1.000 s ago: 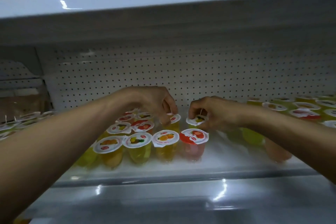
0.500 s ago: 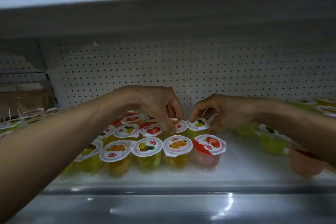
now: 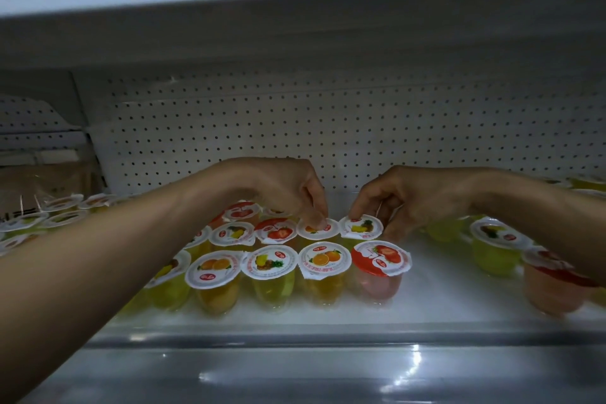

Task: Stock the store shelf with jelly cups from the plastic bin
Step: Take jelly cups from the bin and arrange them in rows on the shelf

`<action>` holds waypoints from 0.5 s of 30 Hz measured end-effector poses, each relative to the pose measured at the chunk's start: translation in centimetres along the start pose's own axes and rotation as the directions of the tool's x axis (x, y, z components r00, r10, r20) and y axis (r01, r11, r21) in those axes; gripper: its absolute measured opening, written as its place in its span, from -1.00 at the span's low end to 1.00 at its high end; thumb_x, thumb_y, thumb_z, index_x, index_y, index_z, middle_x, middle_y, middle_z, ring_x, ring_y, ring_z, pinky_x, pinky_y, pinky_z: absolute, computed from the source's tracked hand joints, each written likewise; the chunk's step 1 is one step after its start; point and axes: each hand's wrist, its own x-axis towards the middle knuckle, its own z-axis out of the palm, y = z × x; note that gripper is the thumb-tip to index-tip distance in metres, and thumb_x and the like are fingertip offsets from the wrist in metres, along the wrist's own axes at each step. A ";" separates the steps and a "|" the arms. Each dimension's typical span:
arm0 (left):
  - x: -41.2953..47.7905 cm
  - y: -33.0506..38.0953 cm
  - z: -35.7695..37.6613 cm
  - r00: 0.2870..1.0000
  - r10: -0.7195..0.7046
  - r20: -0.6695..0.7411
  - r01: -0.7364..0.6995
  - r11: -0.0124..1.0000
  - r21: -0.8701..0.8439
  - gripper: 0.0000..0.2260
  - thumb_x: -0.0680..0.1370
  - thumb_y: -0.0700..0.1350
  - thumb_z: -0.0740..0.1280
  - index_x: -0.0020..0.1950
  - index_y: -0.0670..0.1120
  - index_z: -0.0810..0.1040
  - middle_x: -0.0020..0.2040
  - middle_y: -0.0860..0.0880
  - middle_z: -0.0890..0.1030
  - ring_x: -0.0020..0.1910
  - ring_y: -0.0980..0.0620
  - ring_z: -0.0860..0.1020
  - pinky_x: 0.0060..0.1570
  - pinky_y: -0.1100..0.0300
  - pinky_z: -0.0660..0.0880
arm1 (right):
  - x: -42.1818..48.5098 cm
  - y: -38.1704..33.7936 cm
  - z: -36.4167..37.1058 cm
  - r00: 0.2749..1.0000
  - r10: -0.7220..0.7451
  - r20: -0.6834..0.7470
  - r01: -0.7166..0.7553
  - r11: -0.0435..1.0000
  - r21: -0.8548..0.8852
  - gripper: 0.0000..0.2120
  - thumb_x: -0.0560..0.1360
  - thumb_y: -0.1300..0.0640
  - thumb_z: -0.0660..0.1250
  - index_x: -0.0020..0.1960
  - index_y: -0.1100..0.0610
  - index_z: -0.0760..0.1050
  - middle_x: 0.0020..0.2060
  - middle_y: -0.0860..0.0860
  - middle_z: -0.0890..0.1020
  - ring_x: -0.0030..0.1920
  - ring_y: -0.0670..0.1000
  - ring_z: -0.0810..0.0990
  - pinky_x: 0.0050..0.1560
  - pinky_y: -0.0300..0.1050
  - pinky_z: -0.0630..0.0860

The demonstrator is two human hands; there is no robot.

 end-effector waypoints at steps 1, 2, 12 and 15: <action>0.0 0.0 0.0 1.000 0.003 -0.005 -0.003 1.000 -0.018 -0.71 0.47 -0.02 0.48 0.18 -0.03 0.64 0.06 0.02 0.69 0.05 0.06 0.64 0.17 0.07 0.55 | -0.1 0.0 0.0 1.000 0.001 0.004 -0.001 1.000 0.009 -0.59 0.36 0.22 0.53 0.17 0.00 0.58 0.00 -0.09 0.69 -0.01 -0.03 0.67 0.02 -0.11 0.63; 0.0 0.0 0.0 1.000 0.024 -0.008 -0.024 0.999 -0.042 -0.71 0.48 -0.03 0.48 0.18 -0.03 0.64 0.06 0.02 0.69 0.04 0.08 0.64 0.17 0.09 0.55 | -0.1 -0.1 -0.1 1.000 0.005 0.007 -0.006 1.000 0.019 -0.59 0.36 0.24 0.52 0.17 0.01 0.58 0.00 -0.09 0.69 -0.01 -0.03 0.67 0.00 -0.13 0.63; 0.8 -1.1 0.7 0.996 0.089 -0.024 -0.092 0.988 -0.123 -0.75 0.50 -0.05 0.46 0.15 -0.06 0.66 0.05 0.01 0.70 0.01 0.10 0.64 0.09 0.20 0.55 | -0.2 -0.3 0.0 0.999 0.036 -0.015 -0.036 0.999 0.004 -0.63 0.40 0.26 0.50 0.17 0.04 0.58 -0.02 -0.06 0.69 -0.04 -0.08 0.67 -0.05 -0.23 0.59; 1.3 -1.0 0.7 0.997 0.080 -0.013 -0.081 0.988 -0.128 -0.75 0.49 0.01 0.46 0.15 0.01 0.66 0.00 0.11 0.71 0.01 0.17 0.64 0.13 0.21 0.56 | -0.6 -0.4 0.1 0.999 0.052 -0.003 -0.053 0.999 -0.008 -0.61 0.40 0.27 0.49 0.19 0.04 0.57 0.01 -0.07 0.69 0.00 -0.08 0.66 -0.01 -0.21 0.59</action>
